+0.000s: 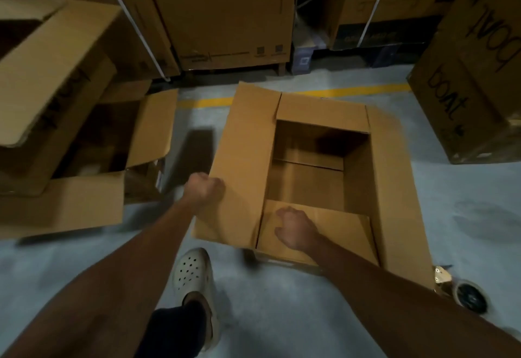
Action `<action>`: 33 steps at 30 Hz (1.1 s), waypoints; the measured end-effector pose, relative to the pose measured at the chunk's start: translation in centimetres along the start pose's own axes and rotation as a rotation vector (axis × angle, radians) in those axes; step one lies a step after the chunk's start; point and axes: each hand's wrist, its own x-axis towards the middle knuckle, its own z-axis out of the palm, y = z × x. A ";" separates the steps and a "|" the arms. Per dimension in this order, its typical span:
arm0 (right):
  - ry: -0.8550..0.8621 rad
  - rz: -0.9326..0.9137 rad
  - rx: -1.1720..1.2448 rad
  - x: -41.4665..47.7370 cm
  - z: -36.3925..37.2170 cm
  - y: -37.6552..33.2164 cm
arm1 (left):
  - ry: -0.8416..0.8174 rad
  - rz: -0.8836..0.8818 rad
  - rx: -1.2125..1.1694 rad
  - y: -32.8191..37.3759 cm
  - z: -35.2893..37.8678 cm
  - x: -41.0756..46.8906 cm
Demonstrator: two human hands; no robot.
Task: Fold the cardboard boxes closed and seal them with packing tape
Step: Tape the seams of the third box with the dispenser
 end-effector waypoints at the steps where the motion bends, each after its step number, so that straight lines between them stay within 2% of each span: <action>1: 0.023 -0.002 0.047 -0.3 -0.4 -0.2 | -0.068 0.008 -0.077 1.4 -1.0 -0.9; 4: 0.059 0.000 0.181 -1.0 -1.3 -0.7 | -0.332 0.054 -0.161 5.4 -1.0 -3.9; 6: 0.073 0.026 0.256 -1.6 -1.7 -0.7 | -0.407 0.111 -0.127 7.7 1.5 -5.9; 10: 0.209 0.098 0.285 -2.6 -2.0 0.8 | -0.320 0.367 0.082 7.3 9.0 -6.8; 12: 0.252 0.203 0.310 -2.8 -2.1 2.8 | -0.214 0.384 0.166 6.0 11.8 -6.4; 16: 0.186 0.320 0.348 -2.8 -2.1 7.9 | -0.096 0.183 0.503 5.2 15.5 -6.8; 19: 0.211 0.319 0.331 -2.0 -1.5 10.6 | -0.053 0.060 0.591 4.8 17.2 -6.7; 21: 0.161 0.266 0.303 -1.5 -0.6 11.9 | -0.051 0.058 0.634 4.6 17.7 -6.2; 25: -0.090 0.155 0.157 -2.5 0.7 11.7 | -0.048 0.107 0.646 4.1 17.6 -6.8; 28: -0.130 0.167 0.133 -4.1 2.1 11.6 | -0.050 0.107 0.610 2.8 18.2 -8.9; 30: -0.183 0.161 0.089 -5.7 2.9 11.8 | 0.006 0.130 0.615 1.8 18.7 -11.0; 32: -0.192 0.159 0.108 -7.6 3.5 12.2 | 0.078 0.237 0.723 1.3 19.5 -12.8; 33: -0.144 0.143 0.132 -8.8 3.5 12.3 | 0.081 0.310 0.797 1.3 20.1 -13.4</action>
